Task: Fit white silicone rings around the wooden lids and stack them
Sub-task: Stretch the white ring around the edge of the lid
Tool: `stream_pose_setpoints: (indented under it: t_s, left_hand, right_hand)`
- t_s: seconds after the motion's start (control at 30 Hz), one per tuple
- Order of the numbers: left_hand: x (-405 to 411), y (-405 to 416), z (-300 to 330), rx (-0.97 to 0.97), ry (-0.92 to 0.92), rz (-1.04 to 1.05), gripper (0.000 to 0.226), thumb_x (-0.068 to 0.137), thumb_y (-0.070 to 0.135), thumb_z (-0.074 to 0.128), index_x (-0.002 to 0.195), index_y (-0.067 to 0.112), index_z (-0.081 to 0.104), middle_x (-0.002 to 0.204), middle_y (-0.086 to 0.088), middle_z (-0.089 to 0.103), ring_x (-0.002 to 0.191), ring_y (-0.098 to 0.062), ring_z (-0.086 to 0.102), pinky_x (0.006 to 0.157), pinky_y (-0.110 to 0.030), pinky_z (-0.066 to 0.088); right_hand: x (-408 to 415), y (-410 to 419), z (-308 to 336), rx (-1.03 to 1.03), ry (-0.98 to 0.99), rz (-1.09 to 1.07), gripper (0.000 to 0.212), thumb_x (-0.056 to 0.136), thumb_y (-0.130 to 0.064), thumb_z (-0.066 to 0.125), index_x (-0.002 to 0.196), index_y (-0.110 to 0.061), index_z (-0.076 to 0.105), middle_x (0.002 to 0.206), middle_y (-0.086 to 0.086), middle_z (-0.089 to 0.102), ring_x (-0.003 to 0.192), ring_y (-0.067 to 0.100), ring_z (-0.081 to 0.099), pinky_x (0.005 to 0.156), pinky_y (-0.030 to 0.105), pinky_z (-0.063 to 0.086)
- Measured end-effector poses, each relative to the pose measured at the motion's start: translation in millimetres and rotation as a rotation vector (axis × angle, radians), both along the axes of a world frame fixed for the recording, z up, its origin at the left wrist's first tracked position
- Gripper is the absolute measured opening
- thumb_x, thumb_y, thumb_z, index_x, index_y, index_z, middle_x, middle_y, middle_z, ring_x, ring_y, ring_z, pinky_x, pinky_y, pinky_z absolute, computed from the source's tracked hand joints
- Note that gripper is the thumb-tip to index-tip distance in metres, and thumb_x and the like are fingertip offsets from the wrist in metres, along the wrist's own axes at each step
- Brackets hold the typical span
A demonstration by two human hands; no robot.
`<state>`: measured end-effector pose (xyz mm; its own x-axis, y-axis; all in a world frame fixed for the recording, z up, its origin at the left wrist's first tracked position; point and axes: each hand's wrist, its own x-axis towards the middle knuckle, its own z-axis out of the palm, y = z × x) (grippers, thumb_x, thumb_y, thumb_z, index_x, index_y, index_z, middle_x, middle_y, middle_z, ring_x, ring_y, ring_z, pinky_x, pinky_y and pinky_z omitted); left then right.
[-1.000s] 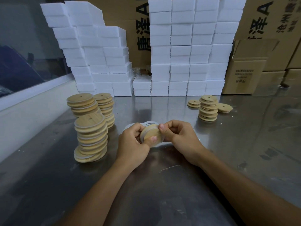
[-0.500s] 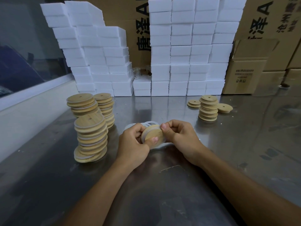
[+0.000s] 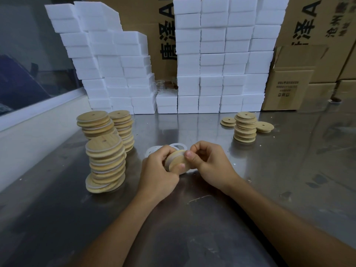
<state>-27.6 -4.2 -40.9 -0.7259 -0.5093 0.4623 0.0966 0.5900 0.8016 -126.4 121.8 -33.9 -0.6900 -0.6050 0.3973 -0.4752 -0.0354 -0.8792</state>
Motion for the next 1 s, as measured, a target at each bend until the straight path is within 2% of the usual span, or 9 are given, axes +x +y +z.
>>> stream_pose_setpoints:
  t_s: [0.1, 0.17, 0.33, 0.47, 0.57, 0.8, 1.0]
  left_hand:
    - [0.8, -0.7, 0.5, -0.018, 0.010, 0.006, 0.021, 0.069, 0.026, 0.078, 0.082, 0.031, 0.062, 0.079, 0.007, 0.069, 0.076, -0.018, 0.068, 0.068, -0.045, 0.057]
    - [1.3, -1.9, 1.0, 0.030, 0.009, 0.028, 0.028, 0.071, 0.016, 0.082, 0.080, 0.032, 0.062, 0.077, 0.006, 0.070, 0.076, -0.017, 0.069, 0.070, -0.047, 0.058]
    - [2.1, -0.3, 3.0, 0.086, -0.006, 0.055, 0.028, 0.070, 0.008, 0.084, 0.072, 0.024, 0.060, 0.073, 0.004, 0.071, 0.073, -0.018, 0.069, 0.072, -0.047, 0.058]
    - [2.6, 1.6, 4.6, 0.110, -0.015, 0.042, 0.030, 0.069, 0.007, 0.084, 0.070, 0.024, 0.059, 0.071, 0.005, 0.071, 0.072, -0.017, 0.069, 0.071, -0.044, 0.059]
    - [3.2, 1.1, 5.2, 0.121, -0.014, 0.037, 0.031, 0.068, 0.007, 0.085, 0.069, 0.024, 0.059, 0.071, 0.005, 0.071, 0.071, -0.015, 0.069, 0.070, -0.039, 0.059]
    - [3.0, -0.2, 4.7, 0.187, 0.008, 0.022, 0.027, 0.069, 0.005, 0.085, 0.071, 0.019, 0.062, 0.075, -0.001, 0.072, 0.074, -0.019, 0.070, 0.068, -0.033, 0.060]
    - [2.9, 0.6, 5.8, 0.311, 0.047, -0.040, 0.024, 0.073, -0.001, 0.081, 0.078, 0.018, 0.067, 0.077, 0.000, 0.075, 0.074, -0.013, 0.071, 0.068, -0.028, 0.058]
  right_hand:
    - [2.0, 0.2, 1.4, 0.009, 0.062, 0.000, 0.011, 0.091, -0.017, 0.068, 0.082, -0.011, 0.064, 0.080, 0.011, 0.069, 0.074, 0.021, 0.065, 0.070, 0.034, 0.053]
    - [2.7, 0.0, 2.7, -0.009, 0.030, 0.023, 0.009, 0.091, -0.014, 0.068, 0.083, -0.011, 0.065, 0.081, 0.012, 0.070, 0.076, 0.018, 0.065, 0.073, 0.036, 0.054]
    - [1.1, 0.4, 3.6, -0.020, -0.057, 0.044, 0.008, 0.092, -0.011, 0.065, 0.086, -0.006, 0.067, 0.088, 0.023, 0.071, 0.079, 0.034, 0.066, 0.080, 0.046, 0.055]
    - [1.9, 0.0, 4.6, -0.040, -0.120, 0.056, 0.012, 0.092, -0.009, 0.064, 0.081, -0.010, 0.065, 0.080, 0.015, 0.069, 0.075, 0.017, 0.063, 0.073, 0.028, 0.054]
    - [0.6, 1.3, 4.5, -0.056, -0.159, 0.079, 0.010, 0.091, -0.009, 0.066, 0.081, -0.009, 0.067, 0.081, 0.012, 0.071, 0.074, 0.014, 0.065, 0.071, 0.022, 0.054]
    - [-3.6, 4.9, 3.7, -0.102, -0.300, 0.146, 0.013, 0.086, -0.013, 0.072, 0.086, 0.000, 0.068, 0.083, 0.015, 0.074, 0.077, 0.018, 0.068, 0.077, 0.028, 0.057]
    - [-2.6, 5.0, 5.0, -0.069, -0.302, 0.194, 0.004, 0.086, -0.007, 0.071, 0.088, -0.006, 0.067, 0.084, 0.014, 0.071, 0.077, 0.020, 0.063, 0.074, 0.030, 0.052]
